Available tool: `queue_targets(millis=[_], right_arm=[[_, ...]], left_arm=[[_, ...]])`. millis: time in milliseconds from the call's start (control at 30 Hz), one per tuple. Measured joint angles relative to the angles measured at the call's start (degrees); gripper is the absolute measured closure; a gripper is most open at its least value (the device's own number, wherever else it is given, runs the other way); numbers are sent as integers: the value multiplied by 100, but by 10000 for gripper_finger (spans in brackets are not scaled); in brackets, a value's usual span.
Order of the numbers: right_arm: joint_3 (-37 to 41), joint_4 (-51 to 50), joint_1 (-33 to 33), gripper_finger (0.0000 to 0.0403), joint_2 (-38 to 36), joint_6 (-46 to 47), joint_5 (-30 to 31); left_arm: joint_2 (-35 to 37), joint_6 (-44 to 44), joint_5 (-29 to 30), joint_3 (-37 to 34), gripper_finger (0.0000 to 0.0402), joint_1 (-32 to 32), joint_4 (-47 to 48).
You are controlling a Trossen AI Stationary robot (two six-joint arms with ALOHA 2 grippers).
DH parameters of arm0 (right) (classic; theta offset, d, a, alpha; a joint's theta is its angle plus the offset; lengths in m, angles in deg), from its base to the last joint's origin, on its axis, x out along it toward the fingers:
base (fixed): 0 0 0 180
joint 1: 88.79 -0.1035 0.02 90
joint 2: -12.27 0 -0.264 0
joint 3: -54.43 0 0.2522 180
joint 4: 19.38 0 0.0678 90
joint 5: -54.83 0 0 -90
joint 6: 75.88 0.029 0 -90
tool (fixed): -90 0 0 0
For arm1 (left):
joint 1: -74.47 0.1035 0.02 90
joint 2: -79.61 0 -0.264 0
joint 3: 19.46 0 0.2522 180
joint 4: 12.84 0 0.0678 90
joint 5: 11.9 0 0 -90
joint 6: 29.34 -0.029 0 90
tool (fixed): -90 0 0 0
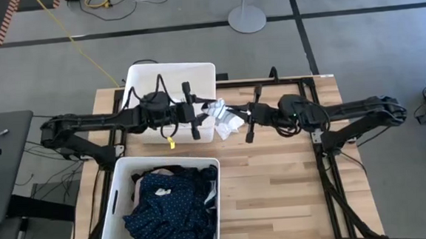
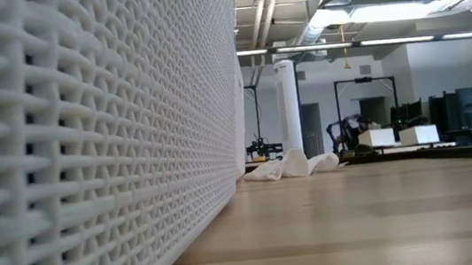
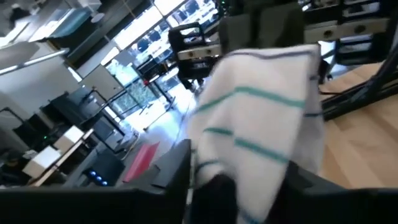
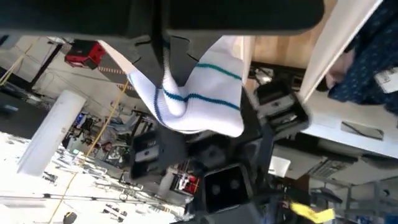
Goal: Sort clothes
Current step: Put the white stripe sock into the top white laundry organizer
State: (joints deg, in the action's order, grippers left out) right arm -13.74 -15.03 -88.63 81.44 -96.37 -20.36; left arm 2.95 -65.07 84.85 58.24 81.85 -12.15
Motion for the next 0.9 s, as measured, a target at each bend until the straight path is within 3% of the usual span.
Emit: queue_targets(millis=[267, 600, 900], right_arm=[[-51, -211, 381, 396, 68, 162, -13], [-51, -488, 634, 381, 70, 546, -11], [-51, -811, 636, 259, 68, 701, 175]], left_arm=[[-2, -358, 10, 0, 390, 15, -61], [42, -551, 765, -2, 398, 330, -95], [76, -311, 1572, -2, 399, 1177, 495]])
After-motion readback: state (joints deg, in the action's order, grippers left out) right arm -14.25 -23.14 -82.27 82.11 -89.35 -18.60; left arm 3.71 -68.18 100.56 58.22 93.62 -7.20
